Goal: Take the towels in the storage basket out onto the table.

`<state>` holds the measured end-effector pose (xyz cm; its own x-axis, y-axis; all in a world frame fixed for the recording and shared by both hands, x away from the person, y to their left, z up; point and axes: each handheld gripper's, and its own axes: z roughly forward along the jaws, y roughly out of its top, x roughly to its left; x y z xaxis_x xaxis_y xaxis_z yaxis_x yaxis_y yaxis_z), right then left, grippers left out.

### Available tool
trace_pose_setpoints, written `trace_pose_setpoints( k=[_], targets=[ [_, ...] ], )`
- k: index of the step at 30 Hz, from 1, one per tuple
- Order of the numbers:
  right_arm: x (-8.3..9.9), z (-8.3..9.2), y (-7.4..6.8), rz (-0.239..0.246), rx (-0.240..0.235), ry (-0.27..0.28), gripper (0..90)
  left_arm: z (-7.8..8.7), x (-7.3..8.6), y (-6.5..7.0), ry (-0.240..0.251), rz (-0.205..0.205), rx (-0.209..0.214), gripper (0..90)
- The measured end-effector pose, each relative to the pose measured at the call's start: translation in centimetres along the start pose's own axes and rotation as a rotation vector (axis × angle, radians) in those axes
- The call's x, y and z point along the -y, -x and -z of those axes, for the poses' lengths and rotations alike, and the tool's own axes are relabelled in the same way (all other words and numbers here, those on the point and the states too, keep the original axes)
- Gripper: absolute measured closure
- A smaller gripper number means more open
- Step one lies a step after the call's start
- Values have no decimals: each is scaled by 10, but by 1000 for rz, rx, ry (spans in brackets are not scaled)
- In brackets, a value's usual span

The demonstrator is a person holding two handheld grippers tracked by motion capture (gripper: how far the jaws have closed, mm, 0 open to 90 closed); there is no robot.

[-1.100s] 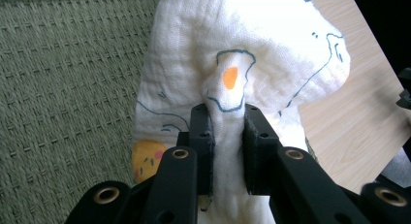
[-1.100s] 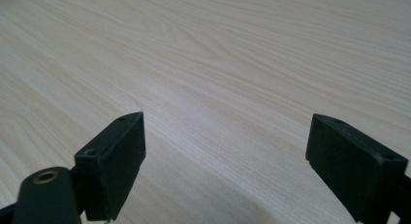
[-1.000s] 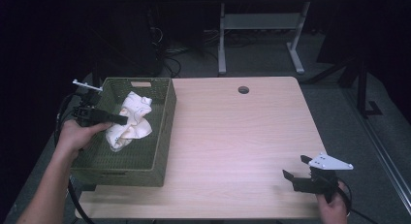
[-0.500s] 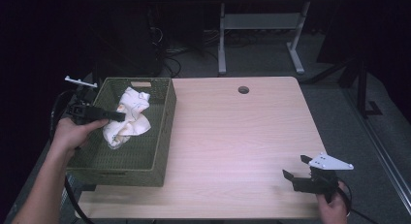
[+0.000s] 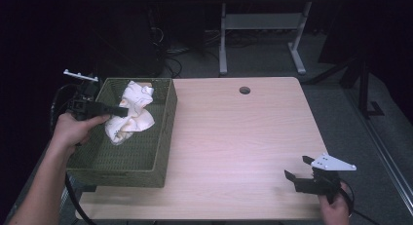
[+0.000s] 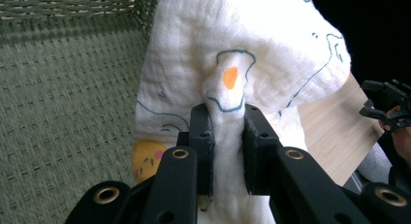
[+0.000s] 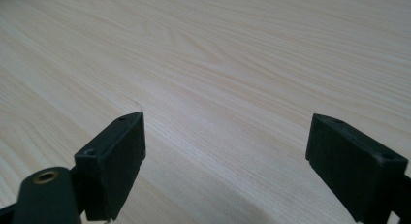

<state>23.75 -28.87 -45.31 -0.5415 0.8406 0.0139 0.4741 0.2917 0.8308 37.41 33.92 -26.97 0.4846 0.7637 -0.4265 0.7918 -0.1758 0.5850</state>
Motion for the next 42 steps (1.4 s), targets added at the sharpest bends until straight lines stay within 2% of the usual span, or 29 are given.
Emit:
trace_pose_setpoints(
  k=[8, 20, 34, 42],
  targets=[
    [-1, 0, 0, 3, 4, 2, 138, -4, -6, 10, 2, -19, 21, 766],
    [0, 2, 1, 0, 3, 8, 139, -16, -20, 36, -11, -75, 58, 766],
    [-1, 6, 3, -10, 15, 17, 139, -44, -32, 62, -44, -122, 101, 766],
    [-1, 6, 3, -9, 15, 18, 138, -59, -36, 75, -61, -134, 117, 766]
  ],
)
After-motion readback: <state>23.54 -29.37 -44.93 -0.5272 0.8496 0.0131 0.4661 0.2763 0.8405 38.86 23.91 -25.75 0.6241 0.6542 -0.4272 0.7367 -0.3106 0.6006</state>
